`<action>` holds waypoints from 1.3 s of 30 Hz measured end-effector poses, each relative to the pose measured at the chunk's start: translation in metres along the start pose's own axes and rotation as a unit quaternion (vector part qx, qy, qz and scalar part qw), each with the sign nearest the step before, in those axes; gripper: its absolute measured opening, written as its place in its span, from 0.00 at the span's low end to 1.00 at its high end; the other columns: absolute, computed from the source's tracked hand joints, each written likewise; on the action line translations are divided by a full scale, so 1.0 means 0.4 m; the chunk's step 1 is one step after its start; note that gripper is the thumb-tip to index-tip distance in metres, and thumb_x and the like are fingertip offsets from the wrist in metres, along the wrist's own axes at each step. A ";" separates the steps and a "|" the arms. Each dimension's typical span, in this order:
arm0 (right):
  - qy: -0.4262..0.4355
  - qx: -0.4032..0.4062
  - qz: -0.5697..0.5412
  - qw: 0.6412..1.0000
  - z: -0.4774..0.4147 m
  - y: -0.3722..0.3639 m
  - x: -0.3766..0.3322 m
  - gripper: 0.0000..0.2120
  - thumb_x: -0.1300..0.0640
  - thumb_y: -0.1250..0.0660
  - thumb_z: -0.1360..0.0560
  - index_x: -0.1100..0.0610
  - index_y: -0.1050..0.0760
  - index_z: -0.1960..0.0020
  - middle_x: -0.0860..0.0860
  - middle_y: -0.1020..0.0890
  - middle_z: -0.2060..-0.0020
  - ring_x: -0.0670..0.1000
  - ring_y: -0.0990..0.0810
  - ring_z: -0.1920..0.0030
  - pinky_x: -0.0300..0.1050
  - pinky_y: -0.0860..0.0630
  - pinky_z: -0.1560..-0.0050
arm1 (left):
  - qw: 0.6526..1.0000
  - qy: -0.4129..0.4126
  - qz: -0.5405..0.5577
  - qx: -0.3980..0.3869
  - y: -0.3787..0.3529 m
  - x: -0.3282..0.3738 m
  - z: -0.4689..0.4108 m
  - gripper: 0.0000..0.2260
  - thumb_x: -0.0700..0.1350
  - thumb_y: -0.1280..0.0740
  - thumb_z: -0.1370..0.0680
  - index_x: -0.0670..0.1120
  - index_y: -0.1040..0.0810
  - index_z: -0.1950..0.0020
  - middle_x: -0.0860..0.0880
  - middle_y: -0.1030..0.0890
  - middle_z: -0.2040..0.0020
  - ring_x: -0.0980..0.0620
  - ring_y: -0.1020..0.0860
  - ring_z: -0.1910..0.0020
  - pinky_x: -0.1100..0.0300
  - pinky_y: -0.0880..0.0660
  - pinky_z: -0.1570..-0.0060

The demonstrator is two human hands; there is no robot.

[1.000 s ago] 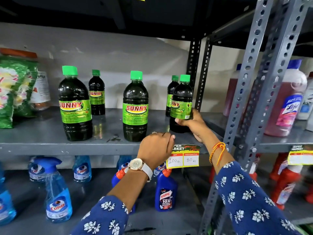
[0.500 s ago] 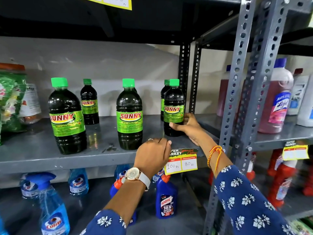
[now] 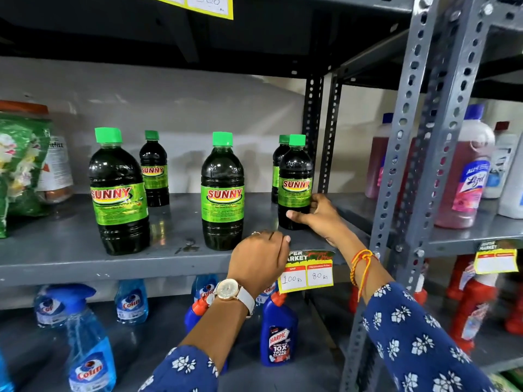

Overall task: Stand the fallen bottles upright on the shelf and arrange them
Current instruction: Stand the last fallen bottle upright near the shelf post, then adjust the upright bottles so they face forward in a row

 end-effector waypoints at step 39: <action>0.096 0.043 0.190 0.976 0.271 -0.256 -0.168 0.56 0.30 0.30 0.44 0.60 0.49 0.29 0.60 0.23 0.40 0.61 0.23 0.40 0.54 0.23 0.44 | 0.911 0.328 0.041 0.247 0.398 -0.440 0.225 0.42 0.64 0.33 0.31 0.37 0.41 0.30 0.36 0.33 0.33 0.38 0.33 0.35 0.42 0.34 0.37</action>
Point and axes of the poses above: each hand's wrist, its own z-axis away from the middle knuckle, its own y-axis out of the back of the hand, x = y × z, the point moved 9 cm from there along -z, towards the middle knuckle
